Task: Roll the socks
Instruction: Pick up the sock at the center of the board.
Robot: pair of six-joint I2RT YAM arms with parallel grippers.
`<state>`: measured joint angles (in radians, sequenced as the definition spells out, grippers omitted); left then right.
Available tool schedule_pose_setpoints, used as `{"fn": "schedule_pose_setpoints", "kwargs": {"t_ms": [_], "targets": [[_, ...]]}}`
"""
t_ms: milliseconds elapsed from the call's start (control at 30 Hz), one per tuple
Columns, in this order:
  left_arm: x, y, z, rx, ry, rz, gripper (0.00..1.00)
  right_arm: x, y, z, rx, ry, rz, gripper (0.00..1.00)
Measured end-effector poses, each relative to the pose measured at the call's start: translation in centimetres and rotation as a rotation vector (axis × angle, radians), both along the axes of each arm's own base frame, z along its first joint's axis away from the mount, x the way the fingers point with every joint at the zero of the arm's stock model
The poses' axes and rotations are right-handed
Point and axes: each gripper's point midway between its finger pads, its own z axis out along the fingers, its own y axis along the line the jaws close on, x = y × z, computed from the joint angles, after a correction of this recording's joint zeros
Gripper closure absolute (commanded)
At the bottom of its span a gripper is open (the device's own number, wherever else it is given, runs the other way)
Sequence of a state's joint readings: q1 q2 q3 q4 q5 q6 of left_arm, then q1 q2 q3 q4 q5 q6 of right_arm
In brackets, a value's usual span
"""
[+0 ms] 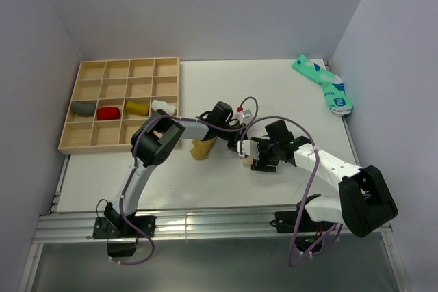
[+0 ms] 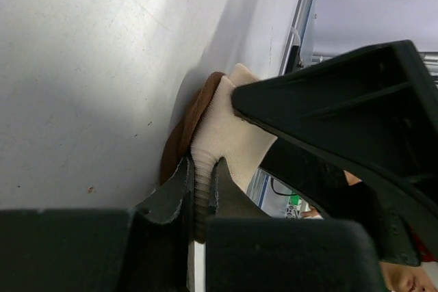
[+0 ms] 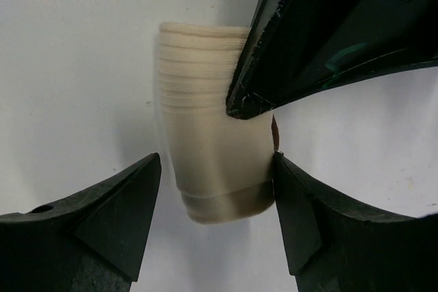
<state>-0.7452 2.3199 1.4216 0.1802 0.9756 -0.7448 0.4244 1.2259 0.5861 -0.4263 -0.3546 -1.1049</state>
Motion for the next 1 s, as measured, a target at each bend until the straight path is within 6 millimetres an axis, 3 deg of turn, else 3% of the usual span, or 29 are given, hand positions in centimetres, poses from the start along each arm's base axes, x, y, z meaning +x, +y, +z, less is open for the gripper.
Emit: {"fn": "schedule_pose_setpoints", "kwargs": {"t_ms": [300,500,667,833,900,1000], "targets": [[0.2,0.2,-0.1,0.006,0.027,-0.008,1.0,0.7,-0.1,-1.4,-0.041,0.015,-0.009,0.33],[0.4,0.3,-0.1,0.005,0.043,-0.011,1.0,1.0,0.2,-1.7,-0.042,0.029,-0.025,0.62],[0.7,0.6,-0.1,0.001,0.06,0.002,0.99,1.3,0.3,-1.7,-0.041,0.043,-0.045,0.77],[0.9,0.7,-0.1,0.003,0.081,0.036,0.91,1.4,0.3,-1.6,-0.038,0.047,-0.08,0.96],[1.1,0.9,0.0,0.014,0.076,0.071,0.82,1.5,0.4,-1.6,-0.031,0.049,-0.1,1.0],[1.7,1.4,0.3,0.042,0.06,0.144,0.8,2.0,0.7,-1.5,-0.013,0.04,-0.128,1.0]]}}
